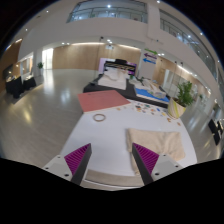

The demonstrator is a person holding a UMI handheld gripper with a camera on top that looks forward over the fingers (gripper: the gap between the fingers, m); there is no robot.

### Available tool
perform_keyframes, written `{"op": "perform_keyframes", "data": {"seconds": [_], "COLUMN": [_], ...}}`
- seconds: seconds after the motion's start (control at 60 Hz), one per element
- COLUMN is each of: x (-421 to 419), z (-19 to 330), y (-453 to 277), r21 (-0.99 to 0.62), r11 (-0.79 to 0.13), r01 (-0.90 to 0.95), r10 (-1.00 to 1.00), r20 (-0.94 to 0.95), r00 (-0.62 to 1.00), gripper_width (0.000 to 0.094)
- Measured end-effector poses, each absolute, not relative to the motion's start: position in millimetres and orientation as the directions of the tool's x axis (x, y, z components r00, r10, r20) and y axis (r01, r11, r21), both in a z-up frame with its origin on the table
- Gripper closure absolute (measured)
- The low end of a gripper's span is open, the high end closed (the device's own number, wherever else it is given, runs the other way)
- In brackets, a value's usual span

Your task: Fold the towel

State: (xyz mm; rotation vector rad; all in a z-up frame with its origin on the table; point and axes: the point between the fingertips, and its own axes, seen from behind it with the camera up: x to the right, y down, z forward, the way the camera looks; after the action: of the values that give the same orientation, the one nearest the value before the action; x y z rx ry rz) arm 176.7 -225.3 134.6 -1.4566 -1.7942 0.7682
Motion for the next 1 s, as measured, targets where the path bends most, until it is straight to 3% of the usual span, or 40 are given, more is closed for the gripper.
{"op": "perform_keyframes", "data": {"seconds": [0.15,0.367,0.5,0.6,0.767,0.833,0.917,1.0], "x": [114.4,57.0,34.3,31.4,19.6,20.0,24.0,27.2], "z": [80.4,-13.9,-11.2,-1.7,85.8,107.5,114.5,100.2], "y": [-153.9,-118.1,-98.0,-99.4,-28.8,22.6,94.1,163.1], "r21": [-0.783,-0.711,-0.725,-0.708,-0.748,-0.747,-0.745,-0.738], "r11": [0.178,0.110,0.164,0.116,-0.084,-0.118,-0.115,-0.096], "r01": [0.596,0.695,0.669,0.696,0.658,0.654,0.657,0.668], "r10": [0.982,0.991,0.978,0.992,0.996,0.993,0.990,0.983], "r20": [0.184,0.131,0.208,0.120,-0.057,-0.069,-0.031,0.038], "r00": [-0.051,-0.023,-0.015,-0.044,0.062,0.101,0.138,0.182], "gripper_width": [0.0083,0.0118,0.0901,0.0917,0.0917,0.0917,0.0910,0.0909]}}
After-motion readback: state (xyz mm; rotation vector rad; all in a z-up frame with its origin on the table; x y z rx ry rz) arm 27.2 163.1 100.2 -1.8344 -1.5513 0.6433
